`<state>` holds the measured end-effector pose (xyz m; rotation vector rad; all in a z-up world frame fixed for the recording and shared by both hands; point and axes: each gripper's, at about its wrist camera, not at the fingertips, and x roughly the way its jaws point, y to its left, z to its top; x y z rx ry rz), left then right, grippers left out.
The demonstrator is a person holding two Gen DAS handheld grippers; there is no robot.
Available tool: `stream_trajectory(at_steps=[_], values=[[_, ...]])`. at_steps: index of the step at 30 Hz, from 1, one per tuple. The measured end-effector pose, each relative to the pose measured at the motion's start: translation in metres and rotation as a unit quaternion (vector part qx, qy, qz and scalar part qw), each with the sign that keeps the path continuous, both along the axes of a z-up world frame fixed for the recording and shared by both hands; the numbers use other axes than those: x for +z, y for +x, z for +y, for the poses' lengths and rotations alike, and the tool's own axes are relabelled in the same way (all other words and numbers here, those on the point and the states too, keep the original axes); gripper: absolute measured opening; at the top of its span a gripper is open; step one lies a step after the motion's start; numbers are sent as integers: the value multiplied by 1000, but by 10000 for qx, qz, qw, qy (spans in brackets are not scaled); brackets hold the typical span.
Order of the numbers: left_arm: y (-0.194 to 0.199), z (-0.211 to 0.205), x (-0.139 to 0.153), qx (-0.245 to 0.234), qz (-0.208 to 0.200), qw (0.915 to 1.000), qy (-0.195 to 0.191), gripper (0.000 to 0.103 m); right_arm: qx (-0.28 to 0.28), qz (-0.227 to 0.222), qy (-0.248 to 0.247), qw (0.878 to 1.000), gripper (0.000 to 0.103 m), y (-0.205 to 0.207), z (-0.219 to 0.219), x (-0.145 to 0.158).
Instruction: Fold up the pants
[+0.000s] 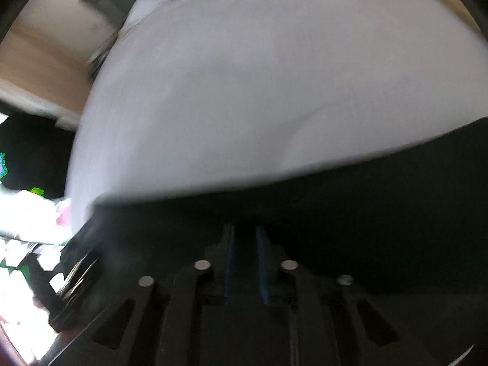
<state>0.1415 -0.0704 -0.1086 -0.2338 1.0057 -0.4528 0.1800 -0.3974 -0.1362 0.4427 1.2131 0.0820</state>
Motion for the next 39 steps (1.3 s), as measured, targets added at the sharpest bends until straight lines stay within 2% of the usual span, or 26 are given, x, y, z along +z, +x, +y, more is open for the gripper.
stream_trajectory(at_steps=[1,2,3,4,5,6,7,8,10,12,17,19,21,22,23,24,25,26,27,29,32,34,36,37,38,39], values=[[0,0,-1,-4,0,10000,-9,79,-519,-306,-337,9976,15,-1,-18,3],[-1,1,-1,-3,-3,10000,-36,79,-1012,-439,-551,9924,25,-5,-32,8],[0,2,-1,3,1,10000,-72,80,-1264,-526,-539,9891,29,-10,-42,12],[0,3,-2,9,8,9999,-102,80,-1159,-672,-378,9903,29,-14,-44,19],[0,3,-2,10,10,9999,-118,80,-783,-780,-345,9933,29,-15,-38,26],[1,3,-3,6,5,9999,-110,80,27,-889,-662,9938,29,-16,-18,37],[1,2,-4,-5,-8,10000,-87,81,630,-989,-1058,9874,29,-19,-3,44],[0,1,-4,-17,-24,10000,-62,82,1331,-1136,-1536,9725,29,-24,17,50],[0,0,-4,-28,-47,10000,-33,82,2255,-1166,-1993,9465,28,-31,44,54],[0,1,-5,-29,-55,10000,-34,82,2738,-1059,-2278,9284,29,-33,58,50],[0,2,-6,-28,-46,10000,-65,82,3491,-802,-1886,9144,28,-29,93,33],[-1,0,-6,-36,-48,10000,-28,82,3374,-566,-1966,9189,28,-20,97,8],[0,1,-5,-41,-48,10000,-42,82,2917,-662,-1928,9346,29,-8,86,-4],[1,1,-4,-42,-42,10000,-50,82,2391,-835,-2077,9448,29,-3,72,-1],[1,1,-4,-40,-41,10000,-48,82,1680,-817,-2492,9502,30,3,54,1],[1,1,-3,-41,-42,10000,-42,82,780,-731,-2728,9561,30,8,28,5],[1,1,-3,-41,-42,10000,-42,82,341,-725,-2577,9629,31,5,15,11],[1,0,-3,-41,-45,10000,-43,82,-36,-792,-2215,9719,31,-1,3,20],[1,0,-3,-40,-47,10000,-46,82,-143,-993,-1817,9782,31,-10,1,31],[2,-1,-3,-43,-51,10000,-15,83,279,-1531,-1015,9826,31,-33,21,53],[3,-3,3,-22,-28,10000,8,83,1221,-1814,-63,9758,32,-55,75,57],[6,-2,5,16,23,10000,-36,83,1497,-1618,422,9745,32,-68,90,40],[13,-5,7,12,50,10000,0,83,1284,-1101,395,9848,28,-67,88,5],[17,-8,7,-16,42,10000,64,83,1078,-871,353,9897,17,-66,78,-9],[25,-13,7,-74,30,9998,186,83,850,-877,552,9910,1,-69,64,-14],[31,-17,5,-142,45,9994,312,83,540,-908,735,9917,0,-72,47,-16]])
